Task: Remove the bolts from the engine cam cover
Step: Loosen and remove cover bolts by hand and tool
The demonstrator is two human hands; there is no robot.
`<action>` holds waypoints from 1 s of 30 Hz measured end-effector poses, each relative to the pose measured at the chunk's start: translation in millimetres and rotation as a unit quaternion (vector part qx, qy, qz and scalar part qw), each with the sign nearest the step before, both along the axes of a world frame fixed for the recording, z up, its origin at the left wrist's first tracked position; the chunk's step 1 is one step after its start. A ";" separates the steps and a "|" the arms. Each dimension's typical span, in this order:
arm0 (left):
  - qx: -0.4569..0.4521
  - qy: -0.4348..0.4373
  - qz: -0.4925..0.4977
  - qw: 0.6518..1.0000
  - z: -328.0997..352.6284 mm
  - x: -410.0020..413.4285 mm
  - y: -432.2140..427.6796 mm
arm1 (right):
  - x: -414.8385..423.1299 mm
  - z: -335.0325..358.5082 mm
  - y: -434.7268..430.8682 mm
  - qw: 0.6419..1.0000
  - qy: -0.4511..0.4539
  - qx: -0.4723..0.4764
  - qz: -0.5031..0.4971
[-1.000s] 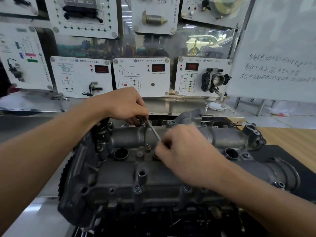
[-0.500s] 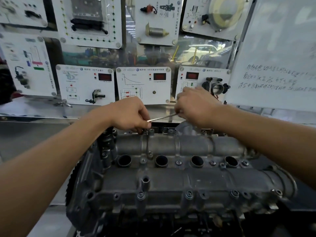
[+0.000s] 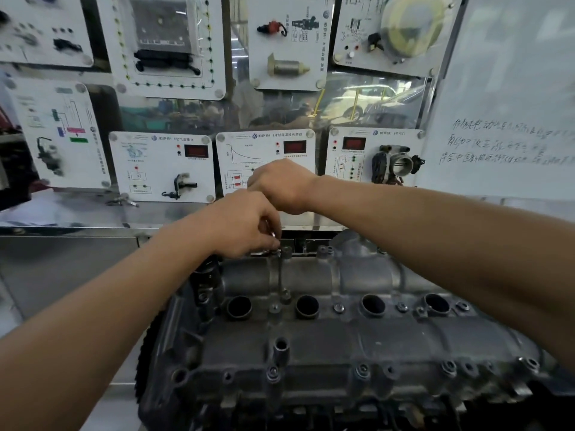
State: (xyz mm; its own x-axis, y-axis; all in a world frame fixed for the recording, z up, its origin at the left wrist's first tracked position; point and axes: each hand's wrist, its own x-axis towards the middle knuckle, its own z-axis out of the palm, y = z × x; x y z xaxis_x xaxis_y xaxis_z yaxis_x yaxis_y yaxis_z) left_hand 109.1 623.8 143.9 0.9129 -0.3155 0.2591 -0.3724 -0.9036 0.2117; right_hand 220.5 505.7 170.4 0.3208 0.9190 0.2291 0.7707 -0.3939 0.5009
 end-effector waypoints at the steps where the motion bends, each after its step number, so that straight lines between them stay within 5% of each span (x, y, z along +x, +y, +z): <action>1: 0.016 0.005 -0.005 1.000 2.6 -0.4 -0.5 | -0.5 -0.5 0.0 1.000 0.002 0.007 0.011; 13: 0.105 0.027 -0.008 0.994 12.1 -3.0 -5.6 | -7.0 -8.9 22.0 0.999 0.007 0.024 -0.026; 20: 0.047 0.001 -0.016 0.999 0.4 0.0 -0.1 | 0.1 -37.3 19.6 0.980 0.113 0.152 -0.057; 30: -0.008 -0.024 -0.004 1.000 -3.0 0.7 -0.2 | -2.5 -27.4 22.6 0.991 0.087 0.072 -0.073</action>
State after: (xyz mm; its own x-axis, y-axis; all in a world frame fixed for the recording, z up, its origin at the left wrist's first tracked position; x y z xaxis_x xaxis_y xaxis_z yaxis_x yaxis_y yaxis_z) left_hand 109.8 623.5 140.8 0.8965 -0.3192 0.3072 -0.3904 -0.8971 0.2071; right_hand 217.9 528.3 143.0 0.4940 0.8220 0.2832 0.7704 -0.5649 0.2957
